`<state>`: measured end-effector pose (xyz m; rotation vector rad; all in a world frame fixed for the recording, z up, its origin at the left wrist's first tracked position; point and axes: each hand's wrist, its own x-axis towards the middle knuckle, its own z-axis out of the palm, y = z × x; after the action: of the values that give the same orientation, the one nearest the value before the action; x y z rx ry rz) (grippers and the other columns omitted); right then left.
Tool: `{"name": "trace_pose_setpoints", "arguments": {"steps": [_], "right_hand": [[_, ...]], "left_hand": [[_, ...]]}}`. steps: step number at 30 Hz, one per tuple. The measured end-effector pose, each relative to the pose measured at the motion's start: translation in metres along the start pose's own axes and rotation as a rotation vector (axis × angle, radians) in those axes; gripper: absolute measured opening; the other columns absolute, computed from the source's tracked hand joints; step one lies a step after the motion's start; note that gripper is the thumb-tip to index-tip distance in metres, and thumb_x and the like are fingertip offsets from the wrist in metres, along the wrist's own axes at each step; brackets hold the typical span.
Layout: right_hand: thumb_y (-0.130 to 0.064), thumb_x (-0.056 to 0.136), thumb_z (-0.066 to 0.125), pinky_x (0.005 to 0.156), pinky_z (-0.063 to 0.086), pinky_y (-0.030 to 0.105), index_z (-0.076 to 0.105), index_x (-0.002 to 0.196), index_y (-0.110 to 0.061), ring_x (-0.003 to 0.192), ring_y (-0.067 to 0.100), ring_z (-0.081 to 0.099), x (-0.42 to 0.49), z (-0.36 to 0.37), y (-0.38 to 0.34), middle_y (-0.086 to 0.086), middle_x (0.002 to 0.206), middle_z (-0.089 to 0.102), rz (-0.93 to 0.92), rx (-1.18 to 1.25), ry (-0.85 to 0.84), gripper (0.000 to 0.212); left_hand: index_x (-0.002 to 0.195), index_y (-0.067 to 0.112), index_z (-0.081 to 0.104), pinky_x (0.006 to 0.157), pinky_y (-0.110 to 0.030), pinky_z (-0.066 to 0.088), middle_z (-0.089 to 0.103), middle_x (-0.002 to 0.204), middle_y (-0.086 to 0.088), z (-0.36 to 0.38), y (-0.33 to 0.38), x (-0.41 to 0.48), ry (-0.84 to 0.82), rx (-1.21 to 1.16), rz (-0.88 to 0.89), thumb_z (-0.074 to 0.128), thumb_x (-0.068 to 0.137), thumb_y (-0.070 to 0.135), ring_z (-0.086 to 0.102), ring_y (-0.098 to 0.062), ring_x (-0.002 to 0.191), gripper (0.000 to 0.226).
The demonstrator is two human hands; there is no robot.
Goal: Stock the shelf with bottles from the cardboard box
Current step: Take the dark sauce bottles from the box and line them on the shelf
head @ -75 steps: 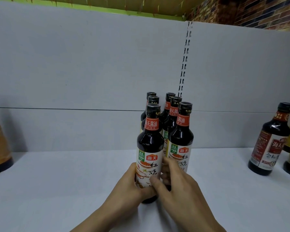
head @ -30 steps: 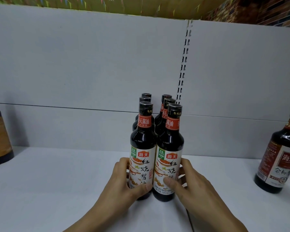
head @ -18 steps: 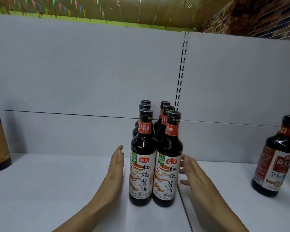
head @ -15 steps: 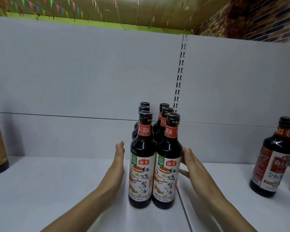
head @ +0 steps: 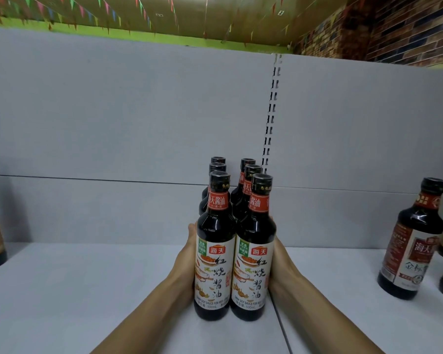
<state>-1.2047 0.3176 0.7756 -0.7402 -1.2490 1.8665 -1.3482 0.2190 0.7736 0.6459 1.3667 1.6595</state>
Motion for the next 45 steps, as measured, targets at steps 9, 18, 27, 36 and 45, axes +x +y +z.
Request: {"name": "trace_pose_setpoints", "arguments": {"steps": [9, 18, 27, 36, 45], "right_hand": [[-0.058, 0.107, 0.028, 0.076, 0.054, 0.038, 0.068, 0.107, -0.018, 0.078, 0.018, 0.079, 0.005, -0.006, 0.002, 0.008, 0.090, 0.081, -0.005, 0.013, -0.034, 0.056], [-0.061, 0.106, 0.024, 0.082, 0.054, 0.041, 0.069, 0.111, -0.017, 0.080, 0.019, 0.079, 0.008, -0.006, 0.005, 0.009, 0.094, 0.081, -0.016, -0.007, -0.033, 0.063], [-0.080, 0.092, 0.036, 0.113, 0.045, 0.046, 0.066, 0.128, -0.039, 0.125, 0.016, 0.064, -0.012, -0.006, -0.016, -0.005, 0.134, 0.070, -0.170, -0.324, 0.066, 0.063], [-0.053, 0.105, 0.035, 0.113, 0.040, 0.032, 0.047, 0.150, -0.035, 0.139, 0.009, 0.049, -0.067, -0.001, -0.037, -0.016, 0.148, 0.053, -0.425, -0.576, 0.161, 0.049], [-0.027, 0.103, 0.057, 0.086, 0.041, 0.007, 0.046, 0.124, -0.058, 0.122, -0.017, 0.048, -0.112, 0.010, -0.037, -0.030, 0.131, 0.053, -0.736, -0.733, 0.202, 0.038]], "left_hand": [[0.073, 0.015, 0.066, 0.067, -0.035, 0.051, 0.073, 0.062, -0.007, 0.005, -0.001, -0.006, 0.028, -0.010, 0.026, 0.038, 0.107, 0.050, 0.071, -0.017, 0.052, 0.056], [0.067, 0.017, 0.071, 0.071, -0.037, 0.052, 0.075, 0.067, -0.010, 0.002, -0.004, -0.002, 0.035, -0.028, 0.003, 0.036, 0.106, 0.053, 0.073, -0.019, 0.057, 0.064], [0.115, 0.021, 0.074, 0.102, -0.049, 0.053, 0.080, 0.107, -0.006, 0.002, 0.013, -0.015, 0.058, 0.053, 0.156, 0.033, 0.104, 0.059, 0.075, -0.025, 0.103, 0.057], [0.144, 0.037, 0.052, 0.106, -0.025, 0.044, 0.053, 0.147, 0.017, 0.000, 0.026, -0.057, 0.236, 0.268, 0.550, 0.038, 0.107, 0.046, 0.049, -0.002, 0.133, 0.041], [0.122, 0.057, 0.053, 0.084, -0.004, 0.041, 0.052, 0.129, 0.038, 0.011, 0.024, -0.113, 0.276, 0.413, 0.780, 0.050, 0.097, 0.044, 0.050, 0.010, 0.126, 0.028]]}}
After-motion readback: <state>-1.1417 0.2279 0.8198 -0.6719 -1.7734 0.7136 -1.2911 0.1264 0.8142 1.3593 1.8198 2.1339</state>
